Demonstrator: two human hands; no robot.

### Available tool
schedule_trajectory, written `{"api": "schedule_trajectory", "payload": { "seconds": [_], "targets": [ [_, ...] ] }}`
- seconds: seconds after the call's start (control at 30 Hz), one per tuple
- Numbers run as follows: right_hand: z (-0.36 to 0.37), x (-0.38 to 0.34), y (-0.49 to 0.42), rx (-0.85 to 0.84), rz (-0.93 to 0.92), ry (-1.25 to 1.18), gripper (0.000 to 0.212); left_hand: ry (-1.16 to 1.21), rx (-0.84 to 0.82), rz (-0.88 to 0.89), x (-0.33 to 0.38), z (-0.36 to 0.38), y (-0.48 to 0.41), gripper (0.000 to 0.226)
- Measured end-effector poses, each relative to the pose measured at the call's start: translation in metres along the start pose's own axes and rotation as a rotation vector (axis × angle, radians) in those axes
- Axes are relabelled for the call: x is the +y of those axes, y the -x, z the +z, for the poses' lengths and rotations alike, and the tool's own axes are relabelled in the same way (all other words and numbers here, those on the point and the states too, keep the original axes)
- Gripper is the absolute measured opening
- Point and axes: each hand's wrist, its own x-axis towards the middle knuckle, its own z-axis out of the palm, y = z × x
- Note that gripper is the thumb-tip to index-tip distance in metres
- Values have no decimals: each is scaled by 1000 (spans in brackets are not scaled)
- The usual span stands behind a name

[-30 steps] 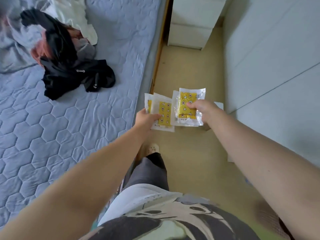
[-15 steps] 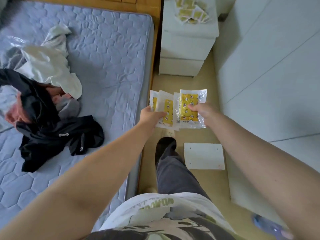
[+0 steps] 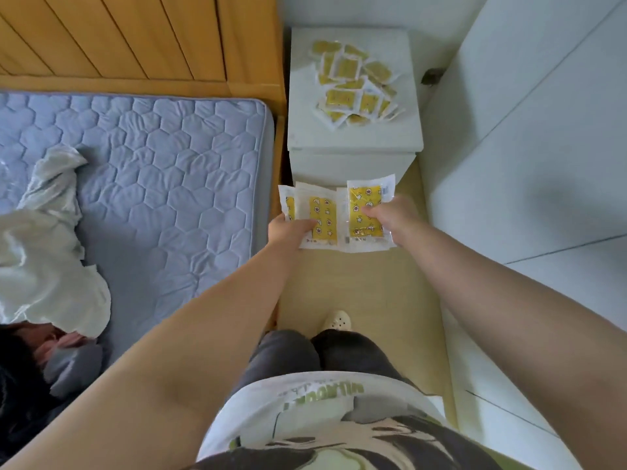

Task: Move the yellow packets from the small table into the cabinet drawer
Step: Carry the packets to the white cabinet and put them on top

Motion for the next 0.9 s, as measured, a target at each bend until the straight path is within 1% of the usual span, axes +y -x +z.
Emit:
{"api": "schedule_trajectory", "payload": {
  "seconds": [0.13,0.17,0.27,0.3,0.4,0.47,0.5,0.53,0.57,0.63,0.67,0.77,0.83,0.87,0.9],
  "targets": [
    [-11,-48,-68,42,38,-13,24,32,-15,-53,51,33,-62,25],
    [-12,-59,-88,52,51,-18,27,28,-20,-63,64,40,-79,25],
    [-11,-95,-150,93,96,-12,46,6,-20,-83,107,63,-134,24],
    [-11,-107,-172,109,102,3,47,0,-19,-84,122,71,-155,25],
    [-12,-144,-234,144,128,22,38,-71,-9,-105,166,94,-214,39],
    [-13,-165,-273,147,150,18,45,-137,0,-126,193,109,-250,63],
    [-12,-173,-292,143,161,21,51,-167,-9,-125,206,115,-265,71],
    [-12,-180,-310,140,173,36,51,-198,-19,-126,216,121,-280,73],
    [-12,-186,-327,141,177,63,46,-229,-29,-124,226,127,-293,67],
    [-13,-197,-357,146,171,135,31,-287,-50,-107,241,139,-315,38],
    [-14,-203,-370,147,171,163,26,-297,-53,-98,246,145,-324,32],
    [-14,-218,-410,147,158,196,30,-250,-37,-69,259,167,-351,32],
    [-14,-226,-436,128,119,206,28,-252,-27,-42,264,184,-367,41],
    [-13,-228,-448,128,79,228,24,-282,-33,-18,263,191,-376,52],
    [-12,-229,-460,133,27,279,21,-345,-50,23,259,197,-386,71]
  ]
}}
